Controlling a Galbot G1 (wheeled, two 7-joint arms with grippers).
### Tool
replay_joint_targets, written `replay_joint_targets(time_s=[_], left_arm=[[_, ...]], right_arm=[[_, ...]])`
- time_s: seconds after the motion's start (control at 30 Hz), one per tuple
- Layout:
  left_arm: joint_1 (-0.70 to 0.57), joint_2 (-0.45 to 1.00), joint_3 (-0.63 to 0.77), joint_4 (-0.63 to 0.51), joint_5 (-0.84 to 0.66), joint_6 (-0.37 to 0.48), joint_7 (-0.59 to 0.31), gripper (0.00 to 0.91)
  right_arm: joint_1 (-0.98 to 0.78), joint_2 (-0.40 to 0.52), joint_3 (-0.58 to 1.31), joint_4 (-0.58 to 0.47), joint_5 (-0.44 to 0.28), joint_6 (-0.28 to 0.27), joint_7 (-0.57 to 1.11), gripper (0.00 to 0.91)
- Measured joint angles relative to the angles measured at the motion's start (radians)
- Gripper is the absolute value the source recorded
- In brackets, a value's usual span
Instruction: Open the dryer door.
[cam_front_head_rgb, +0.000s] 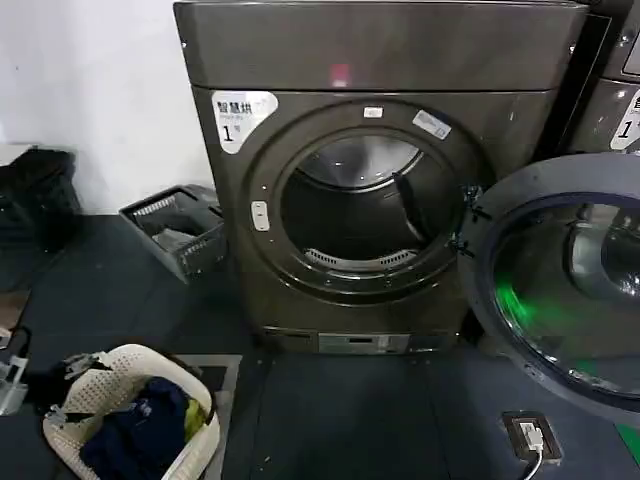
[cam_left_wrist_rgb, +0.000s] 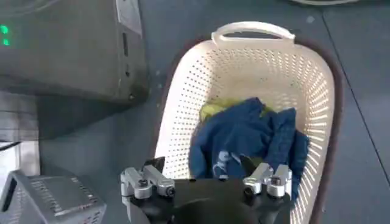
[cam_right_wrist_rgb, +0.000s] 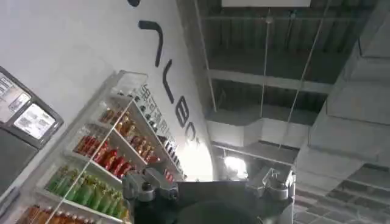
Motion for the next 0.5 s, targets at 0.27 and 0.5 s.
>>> replay_joint_targets(time_s=[0.27,0.5], left_arm=[[0.005,0.022,-0.039,0.0,0.0,-0.007,0.047,0.907],[0.0,0.037,-0.056,-0.004,0.011,-0.022,0.071,0.907]], right_arm=[[-0.006,-0.002,0.006,-0.011,-0.001,0.001,-0.001,0.907],[-0.002,-0.007,0.012,-0.009,-0.008,0.001,-0.002,0.907]])
